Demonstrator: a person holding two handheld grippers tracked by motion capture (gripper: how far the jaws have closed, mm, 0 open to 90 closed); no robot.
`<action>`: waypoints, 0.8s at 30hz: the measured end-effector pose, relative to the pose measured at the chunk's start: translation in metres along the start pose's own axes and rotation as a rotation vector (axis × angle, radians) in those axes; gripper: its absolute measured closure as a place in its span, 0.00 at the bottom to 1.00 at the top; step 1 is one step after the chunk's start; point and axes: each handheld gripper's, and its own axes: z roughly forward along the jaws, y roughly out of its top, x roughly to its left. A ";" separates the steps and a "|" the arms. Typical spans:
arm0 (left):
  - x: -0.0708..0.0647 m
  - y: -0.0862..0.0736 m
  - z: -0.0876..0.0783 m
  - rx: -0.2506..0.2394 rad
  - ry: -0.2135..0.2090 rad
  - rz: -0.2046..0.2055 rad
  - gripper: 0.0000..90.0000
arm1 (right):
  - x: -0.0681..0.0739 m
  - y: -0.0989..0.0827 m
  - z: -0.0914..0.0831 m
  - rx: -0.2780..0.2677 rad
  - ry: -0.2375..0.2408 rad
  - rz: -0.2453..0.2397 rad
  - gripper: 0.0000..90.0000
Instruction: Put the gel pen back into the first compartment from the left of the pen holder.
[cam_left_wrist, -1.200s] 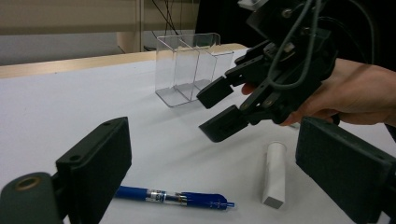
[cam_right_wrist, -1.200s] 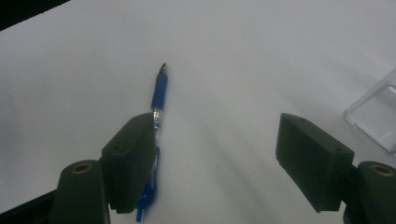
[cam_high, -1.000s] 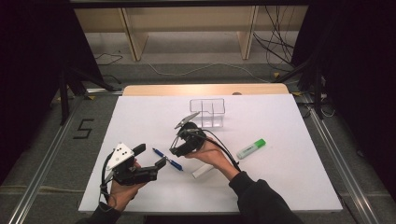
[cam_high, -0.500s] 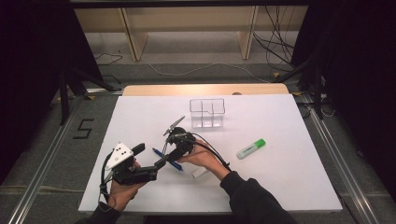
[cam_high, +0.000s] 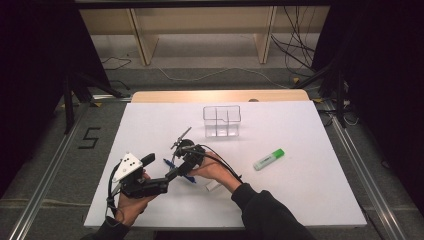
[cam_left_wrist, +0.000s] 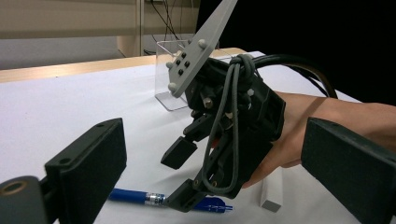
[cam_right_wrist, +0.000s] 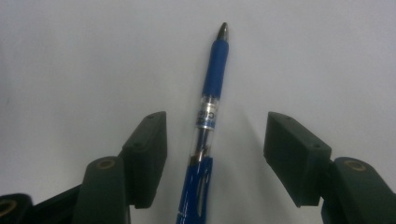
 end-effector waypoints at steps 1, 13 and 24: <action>0.000 0.000 0.000 0.000 0.000 0.000 0.07 | 0.001 0.001 0.001 0.002 -0.001 -0.001 0.47; 0.002 0.000 -0.001 -0.006 0.012 -0.003 0.07 | 0.006 0.005 0.007 0.039 0.009 -0.025 0.59; 0.001 0.000 -0.001 -0.006 0.010 -0.003 0.07 | 0.006 0.006 0.010 0.062 0.001 -0.032 0.69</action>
